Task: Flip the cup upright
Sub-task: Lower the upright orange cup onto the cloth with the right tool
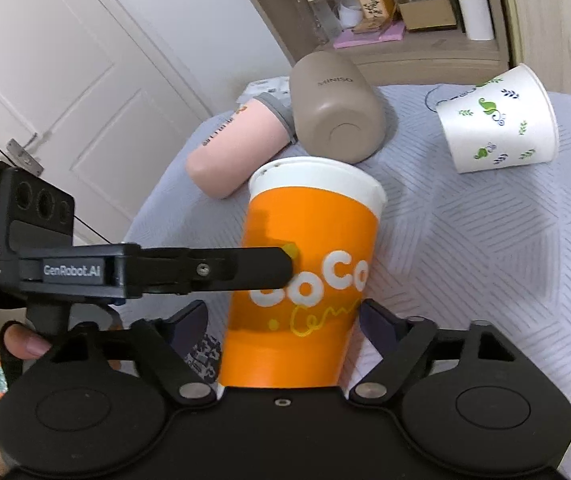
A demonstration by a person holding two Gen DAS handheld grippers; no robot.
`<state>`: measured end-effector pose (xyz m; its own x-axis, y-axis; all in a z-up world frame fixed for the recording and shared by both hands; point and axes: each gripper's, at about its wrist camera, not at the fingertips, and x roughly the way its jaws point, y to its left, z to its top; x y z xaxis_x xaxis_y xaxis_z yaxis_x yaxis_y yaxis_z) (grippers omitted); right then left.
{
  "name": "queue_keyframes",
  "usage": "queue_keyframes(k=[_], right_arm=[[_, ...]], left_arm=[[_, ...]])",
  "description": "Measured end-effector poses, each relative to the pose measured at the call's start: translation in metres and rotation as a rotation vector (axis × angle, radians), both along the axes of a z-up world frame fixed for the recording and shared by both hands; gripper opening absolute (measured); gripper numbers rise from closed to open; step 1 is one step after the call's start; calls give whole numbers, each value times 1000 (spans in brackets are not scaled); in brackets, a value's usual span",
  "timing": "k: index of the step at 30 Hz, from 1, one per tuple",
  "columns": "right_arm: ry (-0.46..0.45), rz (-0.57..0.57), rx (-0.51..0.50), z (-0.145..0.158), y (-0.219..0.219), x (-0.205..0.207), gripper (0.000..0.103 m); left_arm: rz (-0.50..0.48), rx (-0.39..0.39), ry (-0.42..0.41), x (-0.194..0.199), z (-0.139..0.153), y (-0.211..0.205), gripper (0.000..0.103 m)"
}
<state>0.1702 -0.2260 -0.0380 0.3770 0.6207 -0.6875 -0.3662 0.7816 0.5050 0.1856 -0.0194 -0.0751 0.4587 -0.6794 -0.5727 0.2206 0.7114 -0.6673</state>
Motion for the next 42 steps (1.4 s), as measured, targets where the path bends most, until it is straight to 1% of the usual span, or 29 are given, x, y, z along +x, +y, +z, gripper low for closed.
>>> queue_keyframes(k=[2, 4, 5, 7, 13, 17, 22, 25, 29, 32, 33, 35, 38, 40, 42], right_arm=[[-5, 1, 9, 0, -2, -2, 76], [-23, -1, 8, 0, -3, -6, 76], [-34, -2, 5, 1, -2, -7, 76], [-73, -1, -10, 3, 0, -12, 76], [-201, 25, -41, 11, 4, -35, 76], [-297, 46, -83, 20, 8, -51, 76], [-435, 69, -179, 23, 18, -75, 76], [-487, 63, -224, 21, 25, -82, 76], [-518, 45, -230, 21, 30, -87, 76], [-527, 36, -211, 20, 33, -83, 76], [-536, 32, -221, 20, 35, -83, 76], [-561, 22, -248, 17, 42, -81, 76], [-581, 0, -262, 16, 47, -75, 76], [-570, -27, -279, 15, 50, -65, 76], [-556, -57, -266, 16, 50, -53, 76]], left_arm=[[-5, -3, -2, 1, -2, -1, 77], [10, -27, -6, 0, -4, 2, 76], [13, -30, -16, -1, -4, 2, 75], [13, -29, -45, -6, -2, 2, 75], [-33, 35, -195, -28, 18, -3, 74], [-44, 72, -270, -45, 30, -4, 74], [-51, 139, -362, -65, 41, -10, 74], [-47, 183, -403, -72, 45, -13, 74], [-31, 205, -413, -76, 48, -11, 74], [-31, 240, -441, -78, 52, -13, 73], [-34, 245, -444, -77, 52, -13, 73], [-37, 249, -446, -73, 54, -11, 73], [-57, 262, -463, -61, 55, -12, 74], [-57, 262, -445, -47, 56, -14, 74], [-61, 274, -461, -39, 59, -15, 74]])
